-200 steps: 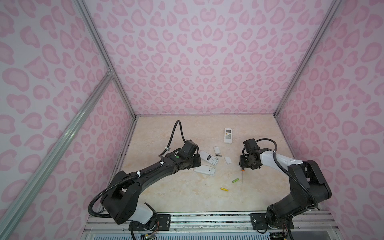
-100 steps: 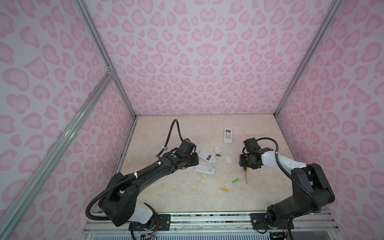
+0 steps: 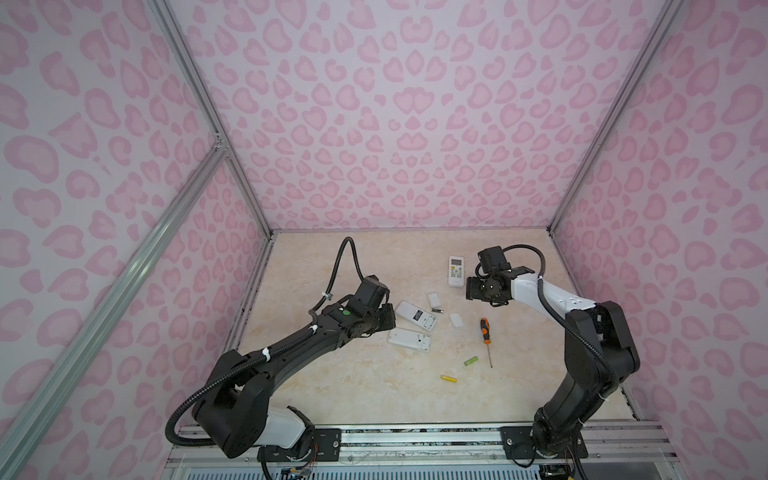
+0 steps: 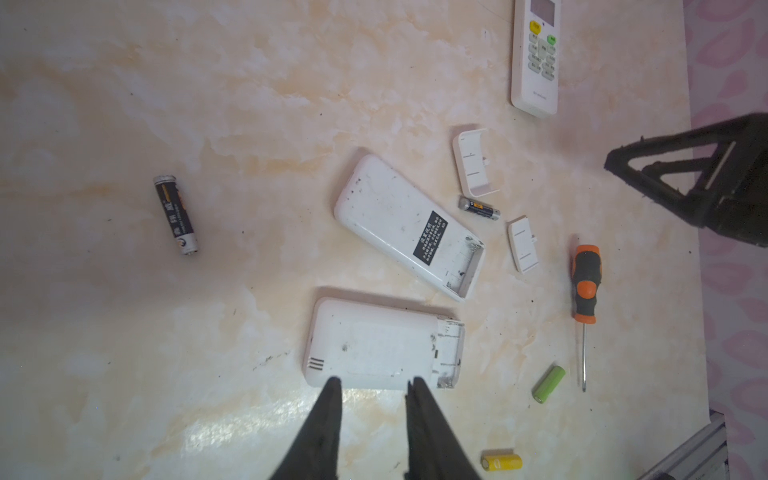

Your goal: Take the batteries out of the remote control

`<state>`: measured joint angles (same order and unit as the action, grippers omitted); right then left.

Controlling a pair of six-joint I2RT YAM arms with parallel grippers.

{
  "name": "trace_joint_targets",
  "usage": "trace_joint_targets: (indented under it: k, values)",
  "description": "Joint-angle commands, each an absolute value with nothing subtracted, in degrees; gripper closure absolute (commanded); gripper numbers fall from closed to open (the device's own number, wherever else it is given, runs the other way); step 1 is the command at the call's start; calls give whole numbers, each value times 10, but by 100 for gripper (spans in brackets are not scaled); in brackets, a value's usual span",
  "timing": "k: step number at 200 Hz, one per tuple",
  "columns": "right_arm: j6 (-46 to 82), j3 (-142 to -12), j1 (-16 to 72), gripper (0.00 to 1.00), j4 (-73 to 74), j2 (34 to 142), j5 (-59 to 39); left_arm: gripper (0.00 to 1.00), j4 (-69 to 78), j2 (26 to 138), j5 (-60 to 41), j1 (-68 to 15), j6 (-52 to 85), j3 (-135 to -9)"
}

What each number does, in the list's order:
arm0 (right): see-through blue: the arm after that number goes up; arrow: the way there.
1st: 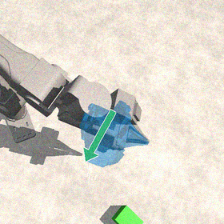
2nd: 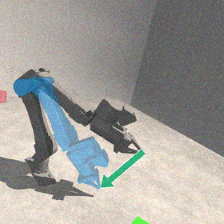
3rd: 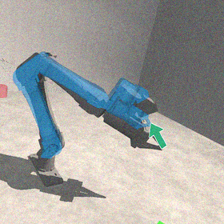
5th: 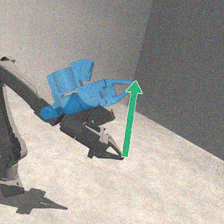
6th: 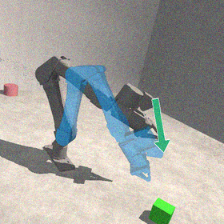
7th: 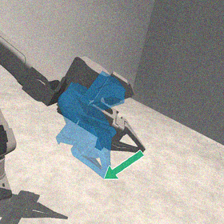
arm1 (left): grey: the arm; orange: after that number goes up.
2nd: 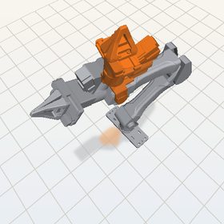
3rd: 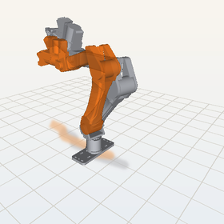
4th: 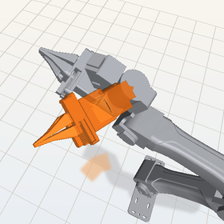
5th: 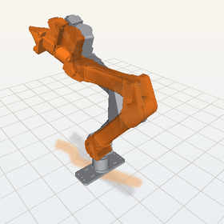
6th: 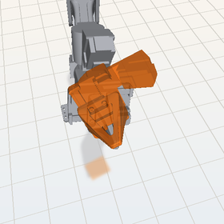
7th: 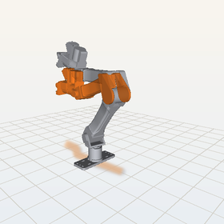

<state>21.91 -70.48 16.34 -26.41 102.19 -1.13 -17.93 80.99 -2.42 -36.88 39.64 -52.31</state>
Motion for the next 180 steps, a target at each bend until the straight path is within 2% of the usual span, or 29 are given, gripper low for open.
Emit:
trace_joint_targets:
  k: [1,19,37,83,131,180]
  values:
    - [227,-752,173,23,-268,1065,-5,60,-166,819,-38,-370,368,-534]
    - [232,-800,180,20,-274,1107,0,51,-169,848,-45,-380,345,-564]
    - [234,-842,189,18,-289,1147,2,47,-173,878,-47,-388,330,-597]
    - [233,-939,200,18,-337,1228,31,45,-159,931,-63,-392,324,-634]
    - [225,-985,201,18,-363,1277,54,45,-153,947,-62,-391,317,-636]
    - [211,-982,209,53,-338,1283,34,50,-149,941,-49,-381,326,-620]
